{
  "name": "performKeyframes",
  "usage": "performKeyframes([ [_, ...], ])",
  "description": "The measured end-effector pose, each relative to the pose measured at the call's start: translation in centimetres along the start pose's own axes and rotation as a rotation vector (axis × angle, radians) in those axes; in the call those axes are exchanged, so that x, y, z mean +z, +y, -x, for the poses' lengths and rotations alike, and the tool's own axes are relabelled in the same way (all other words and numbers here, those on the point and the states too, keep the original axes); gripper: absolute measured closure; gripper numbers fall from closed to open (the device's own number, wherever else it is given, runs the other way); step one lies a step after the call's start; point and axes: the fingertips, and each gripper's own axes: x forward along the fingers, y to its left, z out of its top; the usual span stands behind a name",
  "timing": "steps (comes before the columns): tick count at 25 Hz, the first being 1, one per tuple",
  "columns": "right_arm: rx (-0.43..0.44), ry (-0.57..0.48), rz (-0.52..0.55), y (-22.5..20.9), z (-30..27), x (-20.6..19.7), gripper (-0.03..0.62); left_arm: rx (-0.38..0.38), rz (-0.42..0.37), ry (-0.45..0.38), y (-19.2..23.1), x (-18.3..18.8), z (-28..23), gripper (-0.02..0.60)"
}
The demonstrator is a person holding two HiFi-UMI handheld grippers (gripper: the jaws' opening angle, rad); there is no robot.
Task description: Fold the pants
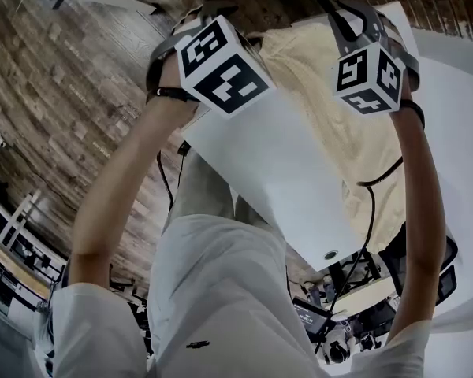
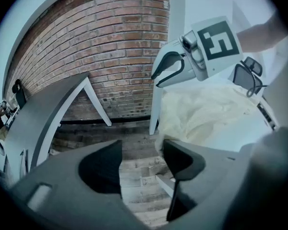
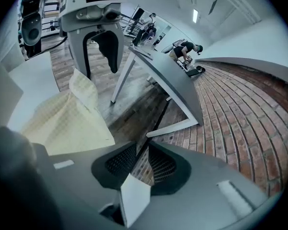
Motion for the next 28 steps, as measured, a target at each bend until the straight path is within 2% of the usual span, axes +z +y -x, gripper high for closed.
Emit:
performKeyframes([
  [6, 0.081, -0.003, 0.004, 2.9, 0.6, 0.1, 0.539, -0.019, 0.038, -0.007, 0.4, -1.0, -0.1, 0.298],
  [11, 0.169, 0.059, 0.033, 6.5, 0.3, -1.9, 0.552, -0.034, 0.052, -0.013, 0.6, -0.8, 0.2, 0.296],
  [12, 0.168, 0.066, 0.035, 6.9, 0.2, -2.1, 0.591, -0.036, 0.062, -0.020, 0.7, -0.7, 0.5, 0.296],
  [16, 0.145, 0.088, 0.054, 7.2, 0.3, -2.2, 0.594, -0.051, 0.165, -0.082, 1.3, -0.1, 2.2, 0.295],
  [18, 0.154, 0.094, 0.035, 7.2, 0.3, -2.1, 0.594, -0.030, 0.186, -0.099, 1.9, -0.1, 3.0, 0.296],
  [23, 0.145, 0.109, -0.012, 7.1, 0.2, -2.2, 0.589, 0.008, 0.121, -0.069, 1.3, -0.6, 3.1, 0.296],
  [28, 0.106, 0.069, -0.140, 6.9, 2.0, -1.4, 0.589, -0.017, 0.048, -0.071, -1.0, -0.5, 3.0, 0.296],
])
